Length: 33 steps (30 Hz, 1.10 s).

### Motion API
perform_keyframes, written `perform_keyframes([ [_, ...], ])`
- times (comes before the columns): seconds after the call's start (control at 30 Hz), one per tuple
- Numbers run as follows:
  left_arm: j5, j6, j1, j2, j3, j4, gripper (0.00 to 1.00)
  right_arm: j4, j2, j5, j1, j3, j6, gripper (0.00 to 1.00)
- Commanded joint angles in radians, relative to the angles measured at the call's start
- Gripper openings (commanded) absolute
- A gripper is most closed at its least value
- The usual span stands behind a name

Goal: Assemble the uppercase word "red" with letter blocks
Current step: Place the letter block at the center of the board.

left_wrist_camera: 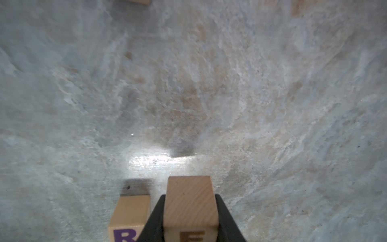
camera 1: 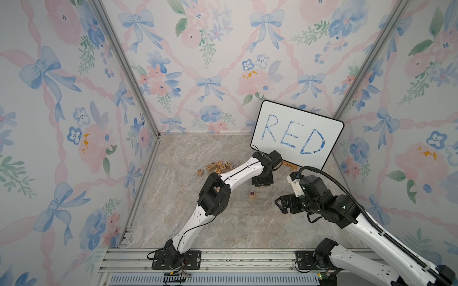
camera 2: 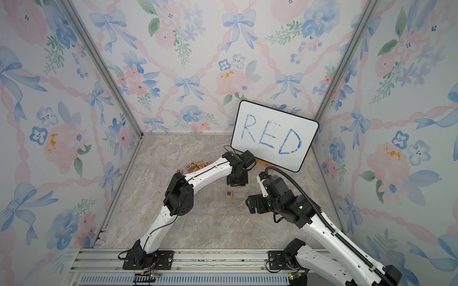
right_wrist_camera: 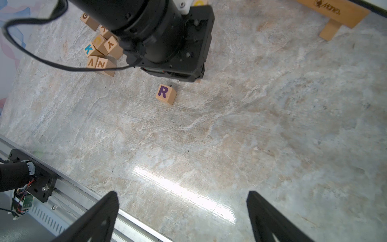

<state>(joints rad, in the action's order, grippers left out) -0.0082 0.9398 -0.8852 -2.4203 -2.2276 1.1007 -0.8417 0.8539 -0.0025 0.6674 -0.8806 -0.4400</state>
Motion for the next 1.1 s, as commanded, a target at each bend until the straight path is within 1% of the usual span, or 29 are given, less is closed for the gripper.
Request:
perform_keyframes([
  [0.0, 0.016, 0.009, -0.016, -0.034, -0.017, 0.021, 0.23, -0.064, -0.022, 0.021, -0.006, 0.019, -0.067, 0.97],
  [0.17, 0.029, 0.002, -0.031, -0.055, -0.024, 0.021, 0.22, -0.089, -0.078, 0.038, 0.005, 0.061, -0.14, 0.97],
  [0.33, 0.027, 0.002, -0.044, -0.061, -0.017, 0.02, 0.23, -0.094, -0.128, 0.055, 0.016, 0.09, -0.175, 0.97],
  [0.8, 0.011, -0.004, -0.058, -0.046, 0.039, 0.016, 0.23, -0.094, -0.117, 0.072, 0.028, 0.083, -0.167, 0.97],
  [1.07, 0.032, 0.004, -0.06, -0.04, 0.085, -0.011, 0.24, -0.091, -0.115, 0.069, 0.028, 0.084, -0.164, 0.97],
])
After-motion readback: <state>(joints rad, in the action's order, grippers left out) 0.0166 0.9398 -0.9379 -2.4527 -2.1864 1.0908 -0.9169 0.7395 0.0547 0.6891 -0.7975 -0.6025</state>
